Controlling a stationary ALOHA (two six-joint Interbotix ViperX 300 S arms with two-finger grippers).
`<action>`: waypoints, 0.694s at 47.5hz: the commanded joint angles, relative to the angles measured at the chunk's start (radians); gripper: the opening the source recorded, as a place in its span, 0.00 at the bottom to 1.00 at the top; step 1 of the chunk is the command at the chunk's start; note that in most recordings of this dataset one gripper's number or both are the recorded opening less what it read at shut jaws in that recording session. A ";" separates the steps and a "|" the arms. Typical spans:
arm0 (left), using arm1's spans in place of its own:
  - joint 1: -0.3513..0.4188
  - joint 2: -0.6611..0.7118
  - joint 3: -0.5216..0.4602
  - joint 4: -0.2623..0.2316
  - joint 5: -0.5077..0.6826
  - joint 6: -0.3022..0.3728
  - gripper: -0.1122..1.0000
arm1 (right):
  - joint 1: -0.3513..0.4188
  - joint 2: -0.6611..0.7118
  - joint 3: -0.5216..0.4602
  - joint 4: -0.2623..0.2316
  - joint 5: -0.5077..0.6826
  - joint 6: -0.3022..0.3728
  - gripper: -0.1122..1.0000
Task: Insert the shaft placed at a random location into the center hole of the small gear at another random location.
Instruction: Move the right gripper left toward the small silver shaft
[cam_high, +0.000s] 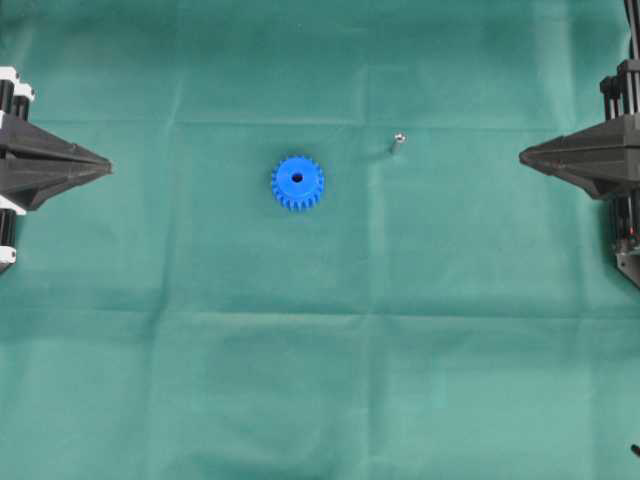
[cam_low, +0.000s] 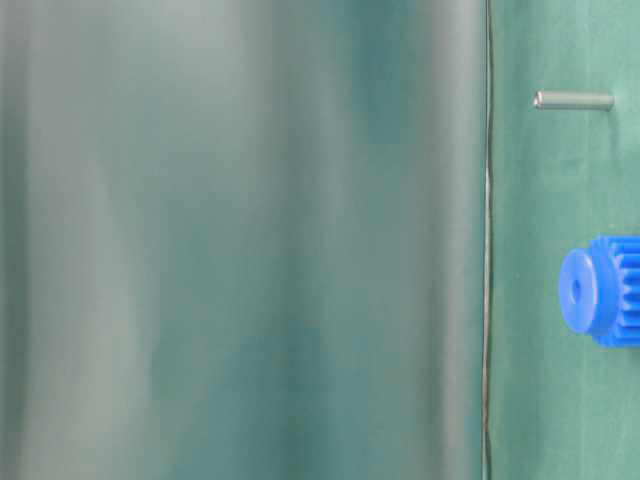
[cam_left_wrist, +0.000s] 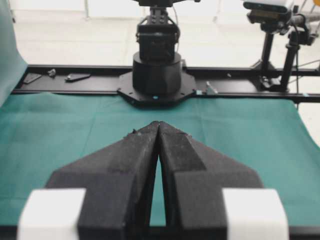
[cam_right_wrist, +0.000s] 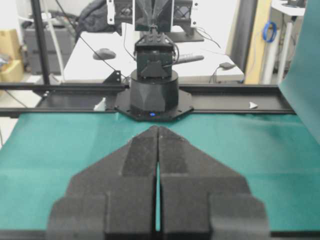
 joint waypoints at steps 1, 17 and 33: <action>0.002 0.011 -0.026 0.017 0.014 0.002 0.10 | -0.003 0.012 -0.012 -0.006 0.003 -0.002 0.11; 0.000 0.005 -0.026 0.017 0.029 0.003 0.10 | -0.041 0.064 -0.003 -0.006 -0.005 -0.009 0.11; 0.002 0.003 -0.026 0.017 0.034 0.002 0.10 | -0.121 0.273 0.009 0.000 -0.121 -0.005 0.29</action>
